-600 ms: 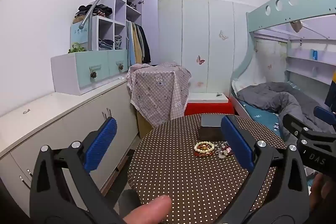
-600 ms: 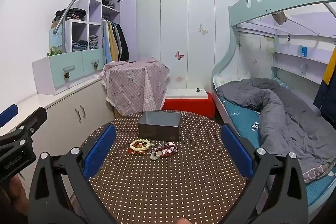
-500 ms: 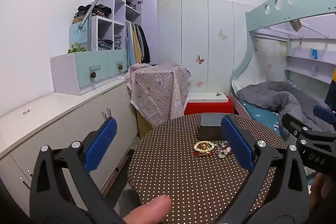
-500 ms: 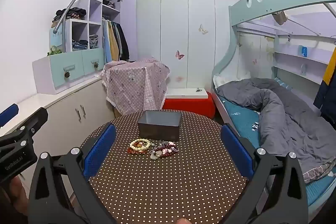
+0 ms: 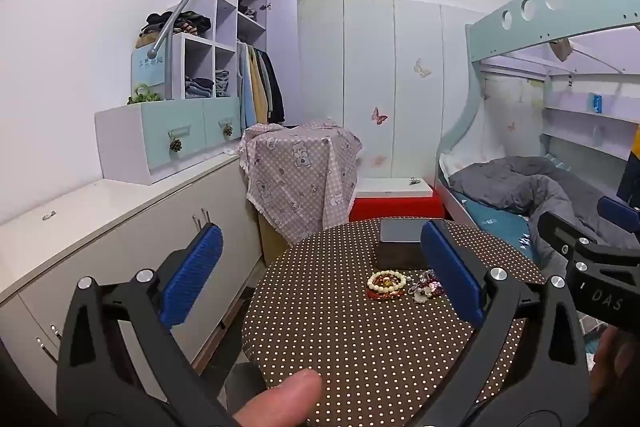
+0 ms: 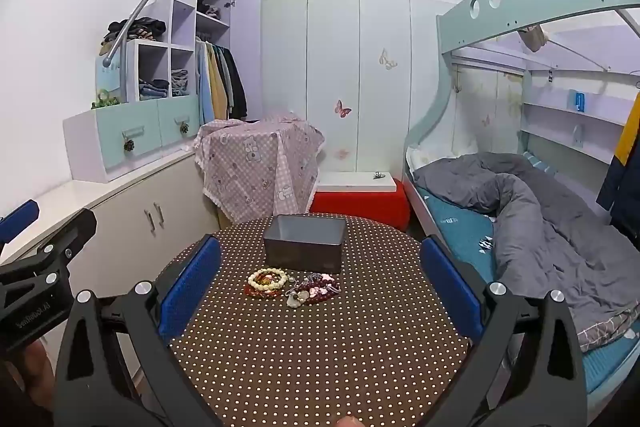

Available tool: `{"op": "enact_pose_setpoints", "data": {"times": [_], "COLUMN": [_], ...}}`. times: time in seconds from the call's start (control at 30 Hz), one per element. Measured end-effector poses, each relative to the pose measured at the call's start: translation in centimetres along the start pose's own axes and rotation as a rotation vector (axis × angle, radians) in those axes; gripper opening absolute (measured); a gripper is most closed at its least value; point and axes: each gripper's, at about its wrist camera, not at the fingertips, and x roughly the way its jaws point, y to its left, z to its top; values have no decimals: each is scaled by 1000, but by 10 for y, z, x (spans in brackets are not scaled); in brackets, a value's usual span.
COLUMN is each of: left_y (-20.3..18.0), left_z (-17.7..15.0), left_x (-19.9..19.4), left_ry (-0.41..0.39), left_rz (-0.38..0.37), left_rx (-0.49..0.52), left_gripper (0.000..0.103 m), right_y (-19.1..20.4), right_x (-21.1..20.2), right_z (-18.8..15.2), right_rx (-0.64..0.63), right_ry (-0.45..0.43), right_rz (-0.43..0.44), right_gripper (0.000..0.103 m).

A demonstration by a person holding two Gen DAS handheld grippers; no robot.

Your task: Organize jewelry

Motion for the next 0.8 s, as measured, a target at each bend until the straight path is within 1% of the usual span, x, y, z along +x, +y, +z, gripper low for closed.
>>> {"op": "enact_pose_setpoints", "data": {"times": [0.23,0.8], "left_y": [-4,-9], "left_z": [0,-2], "left_x": [2,3], "left_ry": [11,8], "left_rz": [-12,-30], "left_rx": [-1,2], "left_gripper": [97,97], "right_y": [1,-1], "right_x": [0,0], "right_z": [3,1], "right_rx": [-2,-6], "right_ry": [3,2], "right_rz": [0,-3], "right_gripper": [96,96]}}
